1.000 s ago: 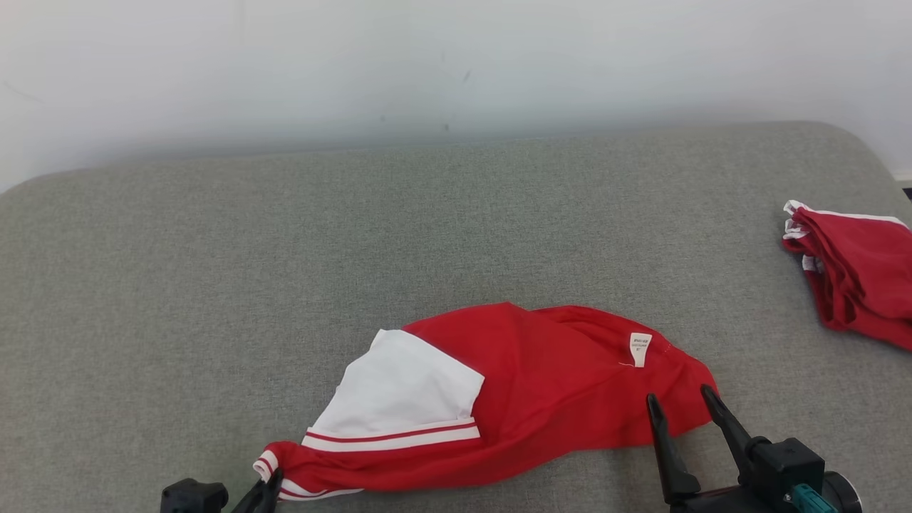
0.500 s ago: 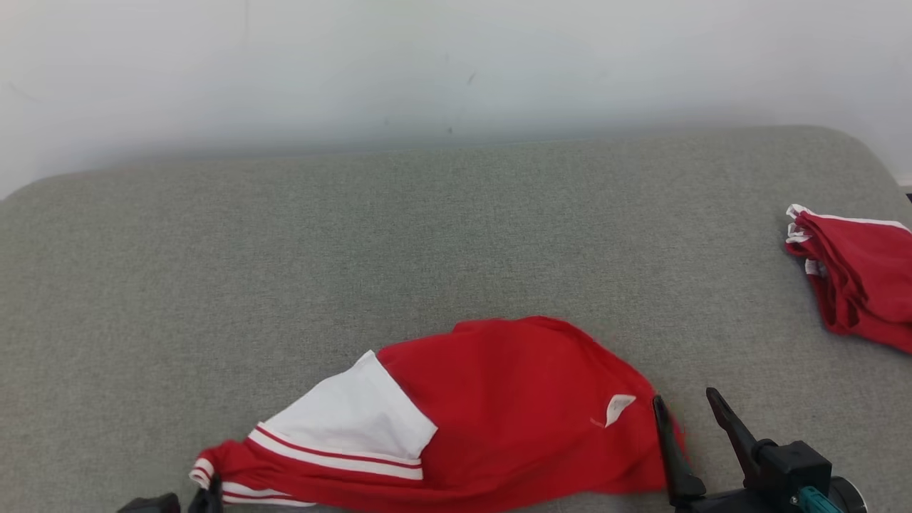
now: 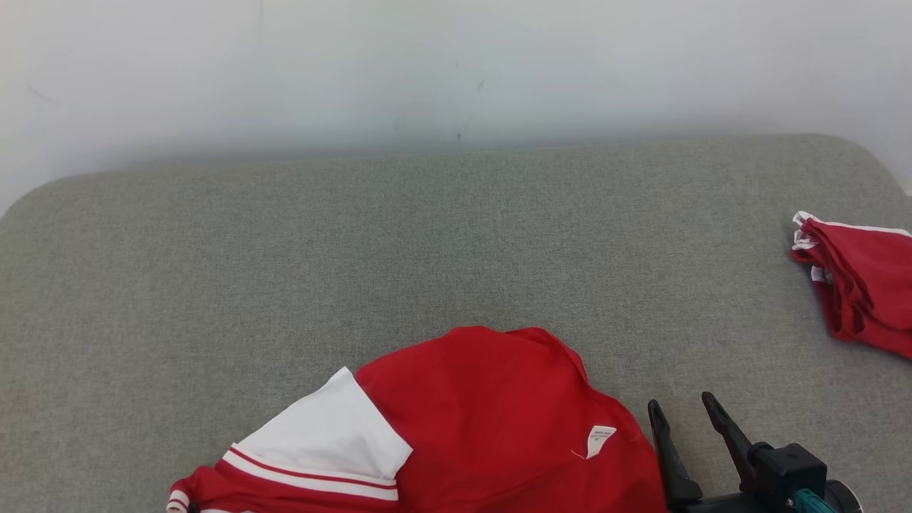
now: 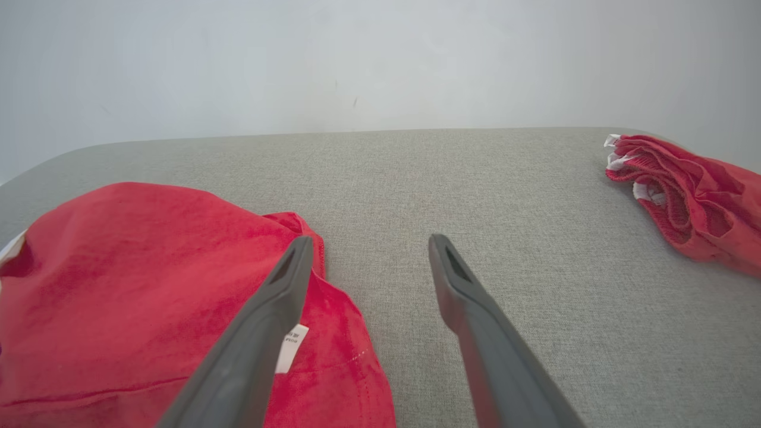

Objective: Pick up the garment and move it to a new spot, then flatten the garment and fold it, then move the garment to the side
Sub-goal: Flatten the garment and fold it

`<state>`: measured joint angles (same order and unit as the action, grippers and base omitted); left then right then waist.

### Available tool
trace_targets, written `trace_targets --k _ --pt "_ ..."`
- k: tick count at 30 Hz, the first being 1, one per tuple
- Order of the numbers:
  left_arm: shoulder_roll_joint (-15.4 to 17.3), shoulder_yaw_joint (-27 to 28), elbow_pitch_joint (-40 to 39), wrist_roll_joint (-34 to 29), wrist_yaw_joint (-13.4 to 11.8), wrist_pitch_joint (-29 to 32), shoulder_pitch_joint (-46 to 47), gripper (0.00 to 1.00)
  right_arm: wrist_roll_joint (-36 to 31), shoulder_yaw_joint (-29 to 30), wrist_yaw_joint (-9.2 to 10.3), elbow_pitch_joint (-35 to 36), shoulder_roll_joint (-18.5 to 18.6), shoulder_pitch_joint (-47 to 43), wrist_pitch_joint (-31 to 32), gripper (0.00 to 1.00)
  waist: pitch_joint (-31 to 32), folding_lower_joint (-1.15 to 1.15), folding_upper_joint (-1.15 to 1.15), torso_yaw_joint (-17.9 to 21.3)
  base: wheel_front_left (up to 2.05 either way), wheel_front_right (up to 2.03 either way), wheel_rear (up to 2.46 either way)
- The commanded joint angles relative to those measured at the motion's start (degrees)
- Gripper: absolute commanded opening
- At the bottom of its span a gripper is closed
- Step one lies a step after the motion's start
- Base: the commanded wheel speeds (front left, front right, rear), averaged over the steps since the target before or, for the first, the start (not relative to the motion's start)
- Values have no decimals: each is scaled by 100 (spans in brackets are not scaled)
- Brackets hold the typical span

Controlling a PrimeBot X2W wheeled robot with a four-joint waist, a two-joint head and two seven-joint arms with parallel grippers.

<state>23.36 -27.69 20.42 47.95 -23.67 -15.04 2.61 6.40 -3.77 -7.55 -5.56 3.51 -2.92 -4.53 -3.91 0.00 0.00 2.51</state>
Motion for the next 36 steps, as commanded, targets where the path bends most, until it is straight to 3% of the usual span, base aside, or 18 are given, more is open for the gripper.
trace_targets --k 1,2,3,4,10,15,23,26,30,36 --pt "-28 61 50 -61 25 -18 -77 76 16 -6 15 11 -6 -32 6 100 5 0 0 7 0 0 0" --pt "-60 107 83 -78 35 -18 -94 76 16 -12 15 15 -2 -37 9 100 7 0 0 11 0 0 0" --pt "-98 149 123 -85 78 -18 -126 94 21 -10 15 19 2 -43 10 100 8 0 0 14 0 0 0" --pt "-142 186 171 -59 109 -17 -169 100 25 -11 15 24 6 -52 12 100 9 0 0 15 0 0 0" --pt "-336 532 227 -227 237 -18 -259 100 32 12 15 39 18 -62 51 100 5 0 0 -23 0 0 0" --pt "-544 1249 -279 -864 383 -18 -464 100 70 -36 15 17 81 44 276 100 30 0 0 -131 0 0 0" --pt "-1060 2076 -1319 -2180 743 -18 -848 100 435 -90 15 -45 196 597 1572 100 85 0 0 -340 0 0 0" --pt "-1240 2151 -1578 -2513 975 -18 -908 100 638 -38 15 -136 226 886 2257 100 86 0 0 -459 0 0 0" --pt "-1417 2123 -1890 -2878 1468 -18 -966 100 855 66 15 -267 298 1284 3044 100 44 0 0 -668 0 0 0" --pt "-1726 2161 -2176 -3246 2100 -18 -975 100 985 211 15 -515 414 1807 3657 100 -95 0 0 -1016 0 0 0"
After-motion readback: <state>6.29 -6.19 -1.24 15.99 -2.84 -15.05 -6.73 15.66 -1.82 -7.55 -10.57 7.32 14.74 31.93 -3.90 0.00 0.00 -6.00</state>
